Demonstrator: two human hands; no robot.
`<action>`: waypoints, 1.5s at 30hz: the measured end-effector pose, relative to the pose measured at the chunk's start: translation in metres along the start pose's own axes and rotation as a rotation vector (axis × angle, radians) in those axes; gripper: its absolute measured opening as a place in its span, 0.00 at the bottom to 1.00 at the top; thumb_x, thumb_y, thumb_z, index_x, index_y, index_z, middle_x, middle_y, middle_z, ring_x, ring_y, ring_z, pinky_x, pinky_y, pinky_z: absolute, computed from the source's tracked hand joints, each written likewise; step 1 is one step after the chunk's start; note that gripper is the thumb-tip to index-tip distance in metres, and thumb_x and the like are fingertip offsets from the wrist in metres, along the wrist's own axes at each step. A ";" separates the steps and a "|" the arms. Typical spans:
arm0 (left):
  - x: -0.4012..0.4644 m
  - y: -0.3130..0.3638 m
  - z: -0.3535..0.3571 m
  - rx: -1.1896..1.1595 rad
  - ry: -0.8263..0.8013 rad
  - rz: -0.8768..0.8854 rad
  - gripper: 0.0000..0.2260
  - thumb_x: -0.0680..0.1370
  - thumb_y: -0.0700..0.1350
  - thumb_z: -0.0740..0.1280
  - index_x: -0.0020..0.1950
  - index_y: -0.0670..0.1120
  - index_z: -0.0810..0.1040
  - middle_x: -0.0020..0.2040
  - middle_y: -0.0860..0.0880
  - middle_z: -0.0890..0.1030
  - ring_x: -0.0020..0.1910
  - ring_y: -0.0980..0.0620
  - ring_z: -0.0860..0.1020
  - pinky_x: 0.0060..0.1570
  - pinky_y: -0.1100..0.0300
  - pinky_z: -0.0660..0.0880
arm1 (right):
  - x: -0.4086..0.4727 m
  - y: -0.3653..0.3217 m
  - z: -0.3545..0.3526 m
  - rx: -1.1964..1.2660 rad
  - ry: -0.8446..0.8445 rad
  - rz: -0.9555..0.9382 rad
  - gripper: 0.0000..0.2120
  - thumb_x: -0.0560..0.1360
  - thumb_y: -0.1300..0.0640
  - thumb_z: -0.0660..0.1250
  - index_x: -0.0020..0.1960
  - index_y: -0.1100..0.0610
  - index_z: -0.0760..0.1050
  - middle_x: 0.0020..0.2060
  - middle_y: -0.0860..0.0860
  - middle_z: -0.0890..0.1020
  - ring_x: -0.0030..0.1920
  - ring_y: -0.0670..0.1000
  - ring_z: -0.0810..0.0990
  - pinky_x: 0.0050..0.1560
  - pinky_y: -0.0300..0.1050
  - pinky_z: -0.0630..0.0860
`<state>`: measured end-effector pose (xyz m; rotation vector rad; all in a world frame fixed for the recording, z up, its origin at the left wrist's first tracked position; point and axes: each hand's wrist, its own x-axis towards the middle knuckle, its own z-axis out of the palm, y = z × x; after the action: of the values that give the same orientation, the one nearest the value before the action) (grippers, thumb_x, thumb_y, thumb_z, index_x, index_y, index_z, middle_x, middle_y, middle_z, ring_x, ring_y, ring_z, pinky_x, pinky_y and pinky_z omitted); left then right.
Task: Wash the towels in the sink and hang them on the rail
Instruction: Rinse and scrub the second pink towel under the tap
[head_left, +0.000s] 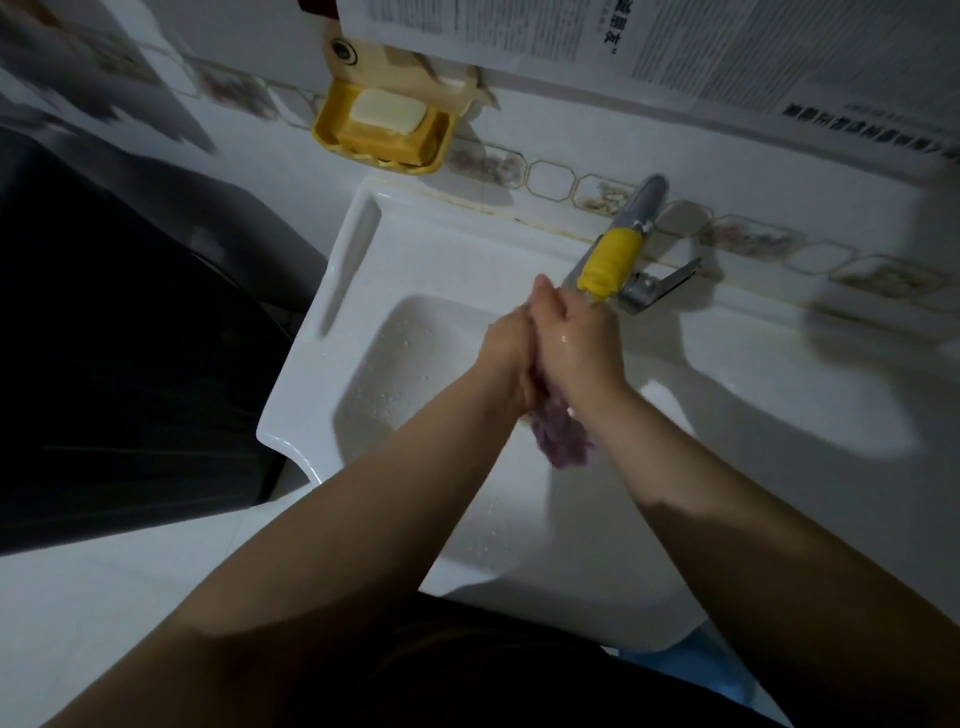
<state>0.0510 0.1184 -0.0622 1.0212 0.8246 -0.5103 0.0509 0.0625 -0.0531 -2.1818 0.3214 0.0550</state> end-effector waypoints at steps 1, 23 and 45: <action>-0.005 -0.001 0.004 0.098 -0.003 -0.023 0.20 0.83 0.53 0.54 0.35 0.43 0.69 0.19 0.47 0.69 0.20 0.52 0.72 0.25 0.66 0.68 | 0.011 -0.001 -0.004 0.053 0.038 0.084 0.22 0.78 0.45 0.59 0.32 0.57 0.72 0.35 0.60 0.80 0.40 0.62 0.80 0.45 0.55 0.78; 0.007 0.007 -0.077 0.222 -0.316 0.037 0.04 0.79 0.40 0.64 0.51 0.44 0.77 0.41 0.47 0.82 0.37 0.53 0.79 0.43 0.57 0.75 | 0.036 0.020 -0.043 0.686 -0.523 0.511 0.07 0.76 0.66 0.58 0.48 0.61 0.75 0.34 0.52 0.83 0.33 0.48 0.82 0.31 0.37 0.77; -0.028 0.039 -0.039 0.532 -0.336 0.451 0.12 0.83 0.43 0.57 0.46 0.52 0.78 0.38 0.53 0.82 0.40 0.55 0.80 0.46 0.57 0.78 | 0.002 0.066 -0.001 0.283 -0.631 0.139 0.15 0.72 0.64 0.71 0.57 0.56 0.74 0.56 0.52 0.80 0.55 0.47 0.77 0.59 0.45 0.71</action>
<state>0.0482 0.1710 -0.0297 1.5101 0.1381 -0.5014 0.0361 0.0242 -0.1050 -1.7502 0.1068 0.7144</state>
